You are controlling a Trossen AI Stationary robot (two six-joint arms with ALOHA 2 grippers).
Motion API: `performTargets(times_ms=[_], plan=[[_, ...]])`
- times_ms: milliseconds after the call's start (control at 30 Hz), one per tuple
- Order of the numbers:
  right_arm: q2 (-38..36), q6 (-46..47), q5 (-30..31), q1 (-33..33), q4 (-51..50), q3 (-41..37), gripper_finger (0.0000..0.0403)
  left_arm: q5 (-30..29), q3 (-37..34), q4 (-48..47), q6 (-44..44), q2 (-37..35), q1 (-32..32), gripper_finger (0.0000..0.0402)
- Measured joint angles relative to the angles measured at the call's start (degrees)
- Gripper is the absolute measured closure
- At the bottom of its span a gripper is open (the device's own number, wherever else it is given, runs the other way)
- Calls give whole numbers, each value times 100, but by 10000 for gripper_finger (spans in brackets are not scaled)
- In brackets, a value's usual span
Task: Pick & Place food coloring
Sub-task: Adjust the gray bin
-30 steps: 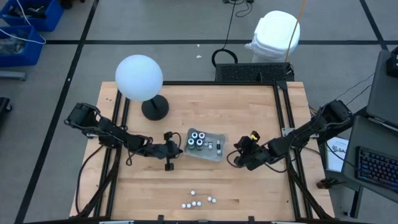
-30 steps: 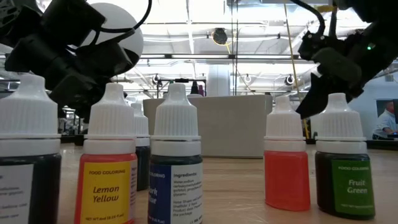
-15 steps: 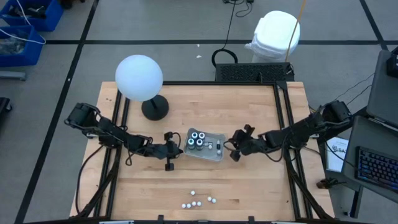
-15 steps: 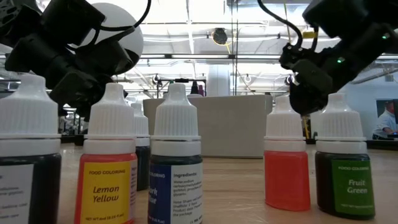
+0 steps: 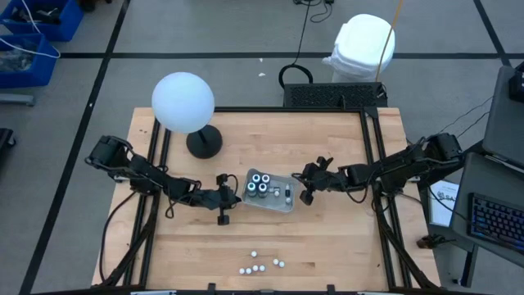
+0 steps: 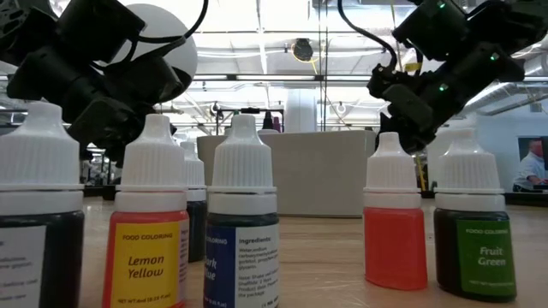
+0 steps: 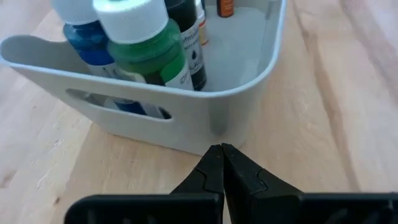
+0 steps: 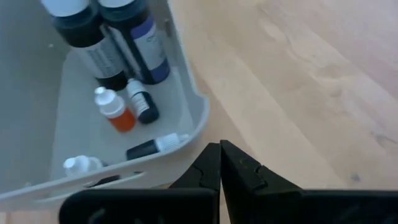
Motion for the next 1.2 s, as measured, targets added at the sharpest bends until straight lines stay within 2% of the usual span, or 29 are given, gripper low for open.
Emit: performTargets(times_ms=[200, 300, 433, 600, 767, 967, 1033, 1100, 1200], plan=[[0, -96, -32, -154, 50, 0, 403, 211, 0, 150, 0, -2, 0, 394], [-2, -153, -271, -212, 131, 0, 403, 265, 0, 269, -1, 53, 0, 398], [-2, -168, -291, -218, 134, 0, 403, 410, 35, 615, 140, 442, -20, 393], [-2, -160, -289, -218, 58, 0, 403, 428, 436, 558, 245, 1034, -20, 395], [-2, -144, -288, -218, -61, -2, 403, 428, 801, -18, 248, 1164, -20, 383], [-146, 496, -280, -132, -872, -1, 403, 605, 935, -1300, 44, 758, -197, 397], [-222, 807, -286, -35, -1356, -2, 403, 458, 937, -1820, -154, 569, -282, 393], [-232, 1062, -323, 92, -1491, -2, 403, 7, 929, -2347, -369, 340, -354, 392], [-170, 1076, -663, 268, -1023, -2, 403, -611, 914, -2319, -443, 291, -330, 398]])
